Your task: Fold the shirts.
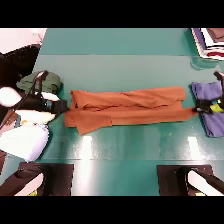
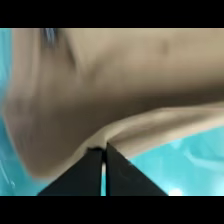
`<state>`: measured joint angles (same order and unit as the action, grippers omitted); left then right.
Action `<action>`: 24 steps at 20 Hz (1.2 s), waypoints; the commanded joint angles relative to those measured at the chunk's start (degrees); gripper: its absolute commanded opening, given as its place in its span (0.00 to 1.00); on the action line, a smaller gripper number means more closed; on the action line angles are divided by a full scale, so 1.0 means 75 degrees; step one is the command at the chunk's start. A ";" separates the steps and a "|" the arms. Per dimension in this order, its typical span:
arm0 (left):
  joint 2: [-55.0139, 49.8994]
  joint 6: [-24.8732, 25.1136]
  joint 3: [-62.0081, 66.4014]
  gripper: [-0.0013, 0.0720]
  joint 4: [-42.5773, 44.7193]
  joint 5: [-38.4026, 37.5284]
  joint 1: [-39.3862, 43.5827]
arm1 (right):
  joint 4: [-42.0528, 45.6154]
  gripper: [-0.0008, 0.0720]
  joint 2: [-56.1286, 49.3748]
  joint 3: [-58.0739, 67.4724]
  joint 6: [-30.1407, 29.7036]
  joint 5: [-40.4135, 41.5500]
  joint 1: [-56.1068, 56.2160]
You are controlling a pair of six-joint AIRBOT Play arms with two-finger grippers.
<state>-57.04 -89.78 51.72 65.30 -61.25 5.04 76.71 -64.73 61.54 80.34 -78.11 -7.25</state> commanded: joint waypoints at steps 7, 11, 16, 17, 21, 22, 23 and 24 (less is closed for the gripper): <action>-0.3040 0.0233 0.2200 0.31 0.0096 0.2288 -0.0003 | -0.1303 0.39 -0.3520 0.3112 0.0262 0.0525 0.0187; -0.3022 0.0227 0.2305 0.70 0.0090 0.2363 -0.0003 | -0.2617 0.47 -0.4077 0.3847 -0.0300 0.0291 -0.0221; -0.3022 0.0239 0.2795 0.45 0.0017 0.0580 -0.0003 | -0.2672 0.73 -0.3649 0.2748 -0.0924 -0.0280 -0.1282; -0.3031 0.0294 0.2792 0.06 -0.0055 0.0402 0.0000 | -0.2702 0.75 -0.3637 0.2419 -0.1032 -0.0399 -0.1539; -0.3031 0.0632 0.2792 0.06 -0.0816 0.0032 0.0000 | -0.3101 0.75 -0.3998 0.1466 -0.1381 -0.0321 -0.1979; -0.3031 0.0632 0.2792 0.06 -0.1000 0.0070 0.0000 | -0.3104 0.75 -0.4159 0.1381 -0.1378 -0.0291 -0.1941; -0.3031 0.0632 0.2792 0.06 -0.1043 0.0108 0.0055 | -0.3206 0.75 -0.4339 0.1361 -0.1381 -0.0256 -0.1845; -0.3037 0.0632 0.2792 0.06 -0.1046 0.0111 0.0146 | -0.3474 0.75 -0.4500 0.1367 -0.1413 -0.0157 -0.1716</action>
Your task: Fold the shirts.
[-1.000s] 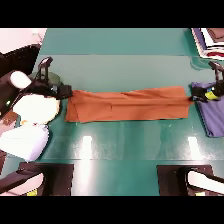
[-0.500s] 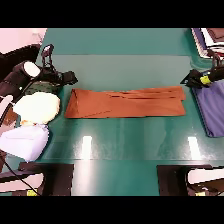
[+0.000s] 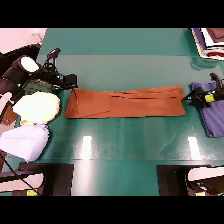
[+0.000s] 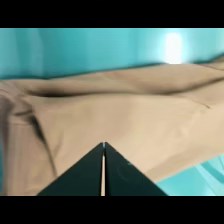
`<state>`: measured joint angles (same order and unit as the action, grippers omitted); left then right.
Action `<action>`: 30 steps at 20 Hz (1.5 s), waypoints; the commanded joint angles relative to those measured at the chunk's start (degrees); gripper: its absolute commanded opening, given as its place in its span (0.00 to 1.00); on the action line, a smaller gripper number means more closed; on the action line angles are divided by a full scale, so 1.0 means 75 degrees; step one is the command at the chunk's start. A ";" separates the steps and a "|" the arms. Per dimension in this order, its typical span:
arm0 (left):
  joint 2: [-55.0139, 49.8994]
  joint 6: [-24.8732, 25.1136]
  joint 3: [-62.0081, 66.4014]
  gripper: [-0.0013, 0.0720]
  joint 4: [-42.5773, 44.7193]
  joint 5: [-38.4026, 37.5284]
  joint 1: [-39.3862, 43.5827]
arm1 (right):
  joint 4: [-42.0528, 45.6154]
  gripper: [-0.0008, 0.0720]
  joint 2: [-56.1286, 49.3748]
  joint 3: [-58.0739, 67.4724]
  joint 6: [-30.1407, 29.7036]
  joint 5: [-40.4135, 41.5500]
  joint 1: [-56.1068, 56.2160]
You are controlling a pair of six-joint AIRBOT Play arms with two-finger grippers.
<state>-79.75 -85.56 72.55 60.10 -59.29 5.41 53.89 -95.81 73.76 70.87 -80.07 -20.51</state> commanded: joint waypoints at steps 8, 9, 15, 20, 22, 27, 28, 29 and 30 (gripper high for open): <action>-0.0498 -0.0201 0.0044 0.05 -0.0385 0.0854 0.1498 | -0.1043 0.04 -0.0393 -0.0259 -0.0752 0.1081 0.0927; -0.0691 -0.0201 0.0117 0.05 -0.0431 0.1029 0.1708 | -0.1043 0.04 -0.0192 -0.0259 -0.0778 0.1078 0.0962; -0.2559 -0.0323 0.1804 0.05 -0.0708 0.1160 0.2935 | -0.1055 0.03 0.1096 0.1413 -0.0437 0.0090 0.1518; -0.3879 -0.0402 0.3083 0.05 -0.0731 0.1105 0.3701 | -0.1061 0.03 0.1343 0.3072 0.0358 -0.0274 0.2926; -0.4188 -0.0402 0.3328 0.05 -0.0866 0.1102 0.3821 | -0.1384 0.03 0.1343 0.3448 0.0376 -0.0268 0.3448; -0.4433 -0.0481 0.3383 0.05 -0.0755 0.1233 0.3838 | -0.2247 0.03 0.1343 0.3885 0.0373 -0.0178 0.4301; -0.4433 -0.0478 0.3383 0.05 -0.0746 0.1317 0.3835 | -0.2256 0.03 0.1343 0.3891 0.0373 -0.0131 0.4436; -0.4430 -0.0478 0.3389 0.05 -0.0723 0.1370 0.3826 | -0.2256 0.03 0.1343 0.3891 0.0370 -0.0090 0.4575; -0.4401 -0.0490 0.3389 0.05 -0.0726 0.1326 0.3765 | -0.2259 0.03 0.1343 0.3888 0.0306 -0.0038 0.4733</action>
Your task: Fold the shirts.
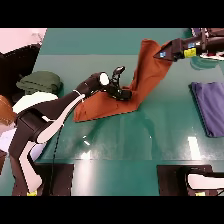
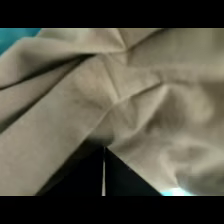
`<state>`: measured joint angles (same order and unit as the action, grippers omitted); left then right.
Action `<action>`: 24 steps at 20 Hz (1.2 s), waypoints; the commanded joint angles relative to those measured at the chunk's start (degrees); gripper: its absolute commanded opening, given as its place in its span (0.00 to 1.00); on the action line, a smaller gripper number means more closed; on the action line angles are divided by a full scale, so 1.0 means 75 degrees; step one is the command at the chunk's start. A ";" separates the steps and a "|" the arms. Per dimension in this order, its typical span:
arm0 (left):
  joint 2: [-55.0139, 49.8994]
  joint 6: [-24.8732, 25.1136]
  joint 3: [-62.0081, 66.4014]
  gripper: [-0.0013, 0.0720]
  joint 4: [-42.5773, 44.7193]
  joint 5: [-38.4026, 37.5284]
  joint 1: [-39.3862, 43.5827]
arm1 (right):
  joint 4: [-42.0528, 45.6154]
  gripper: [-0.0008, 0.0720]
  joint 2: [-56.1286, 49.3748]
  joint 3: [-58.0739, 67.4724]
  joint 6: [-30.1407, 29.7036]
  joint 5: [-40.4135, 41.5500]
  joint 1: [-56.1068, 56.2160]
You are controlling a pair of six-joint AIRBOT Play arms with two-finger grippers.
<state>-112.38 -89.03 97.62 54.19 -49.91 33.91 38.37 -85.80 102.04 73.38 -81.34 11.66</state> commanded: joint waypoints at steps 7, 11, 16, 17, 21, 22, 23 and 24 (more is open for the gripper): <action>0.1993 -0.0035 0.0047 0.05 0.1408 -0.1172 -0.1953 | -0.0329 0.04 -0.0105 0.0111 -0.0382 0.1244 0.1865; 0.3622 0.0134 0.0047 0.05 0.2101 -0.1445 -0.3523 | -0.0842 0.04 -0.0906 0.0114 -0.0799 0.2530 0.3450; 0.4645 0.0134 0.0044 0.05 0.2180 -0.1687 -0.4631 | -0.0676 0.65 -0.2116 0.0367 -0.2119 0.3153 0.4817; 0.4686 0.0137 0.0041 0.05 0.2180 -0.1818 -0.4701 | -0.0638 0.64 -0.2267 0.0615 -0.2095 0.2719 0.4765; 0.4701 0.0335 0.0038 0.05 0.2229 -0.2419 -0.4698 | 0.0516 0.59 -0.2081 0.0662 -0.0973 0.1448 0.3824; 0.4701 0.0338 0.0038 0.05 0.2229 -0.2477 -0.4701 | 0.0679 0.59 -0.1888 0.0283 -0.0796 0.1335 0.3456; 0.4701 0.0341 0.0038 0.05 0.2232 -0.2562 -0.4701 | 0.0755 0.60 -0.1641 -0.0256 -0.0746 0.1297 0.3045; 0.4701 0.0347 0.0038 0.05 0.2229 -0.2643 -0.4695 | 0.0854 0.59 -0.1393 -0.0828 -0.0609 0.1314 0.2652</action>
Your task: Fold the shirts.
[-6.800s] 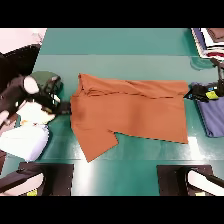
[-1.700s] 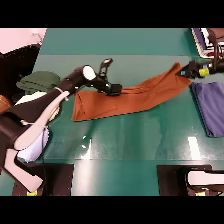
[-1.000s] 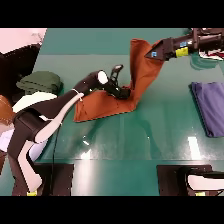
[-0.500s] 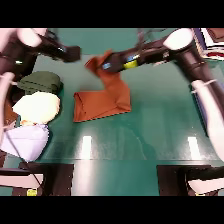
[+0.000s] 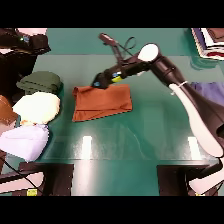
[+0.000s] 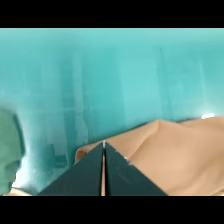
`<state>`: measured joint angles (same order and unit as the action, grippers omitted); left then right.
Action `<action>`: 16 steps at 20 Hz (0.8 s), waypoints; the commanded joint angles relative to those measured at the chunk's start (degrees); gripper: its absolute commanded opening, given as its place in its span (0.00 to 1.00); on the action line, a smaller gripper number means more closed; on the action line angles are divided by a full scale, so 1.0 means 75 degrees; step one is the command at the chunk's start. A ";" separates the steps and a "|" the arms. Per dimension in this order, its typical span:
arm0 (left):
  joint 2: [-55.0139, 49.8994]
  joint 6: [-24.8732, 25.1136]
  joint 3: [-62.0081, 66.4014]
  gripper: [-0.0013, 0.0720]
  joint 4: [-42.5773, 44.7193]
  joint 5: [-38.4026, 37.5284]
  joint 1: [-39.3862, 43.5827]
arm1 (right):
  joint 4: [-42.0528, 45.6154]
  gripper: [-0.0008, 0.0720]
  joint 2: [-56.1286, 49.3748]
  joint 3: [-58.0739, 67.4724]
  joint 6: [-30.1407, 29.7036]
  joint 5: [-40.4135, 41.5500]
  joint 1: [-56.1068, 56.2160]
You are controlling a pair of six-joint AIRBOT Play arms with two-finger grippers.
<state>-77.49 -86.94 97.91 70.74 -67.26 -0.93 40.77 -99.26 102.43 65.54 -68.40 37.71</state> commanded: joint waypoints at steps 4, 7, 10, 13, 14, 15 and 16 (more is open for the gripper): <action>0.0047 0.0254 0.0000 0.05 -0.0096 -0.0382 0.0000 | 0.0714 0.81 0.1151 -0.3264 0.0676 0.0082 -0.2396; 0.0047 0.0254 0.0000 0.05 -0.0117 -0.0341 0.0000 | 0.0169 0.91 0.0903 -0.4022 0.0691 0.0329 -0.2914; 0.0032 0.0256 0.0000 0.05 -0.0114 -0.0312 0.0000 | -0.0586 0.91 0.0195 -0.3940 0.0653 0.0472 -0.2757; 0.0015 0.0256 0.0000 0.05 -0.0134 -0.0315 0.0000 | -0.0810 0.91 -0.0702 -0.3037 0.0656 0.0434 -0.2194; 0.0015 0.0256 0.0000 0.05 -0.0140 -0.0323 0.0000 | -0.1008 0.89 -0.0988 -0.2696 0.0659 0.0443 -0.2005; 0.0015 0.0256 0.0000 0.05 -0.0169 -0.0323 0.0000 | -0.1128 0.77 -0.1227 -0.2393 0.0659 0.0452 -0.1862; 0.0015 0.0256 0.0000 0.05 -0.0175 -0.0329 0.0000 | -0.1093 0.64 -0.1451 -0.2069 0.0659 0.0434 -0.1728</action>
<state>-77.34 -85.03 97.91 69.65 -69.67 -0.93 35.03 -105.08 81.45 70.39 -65.19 21.98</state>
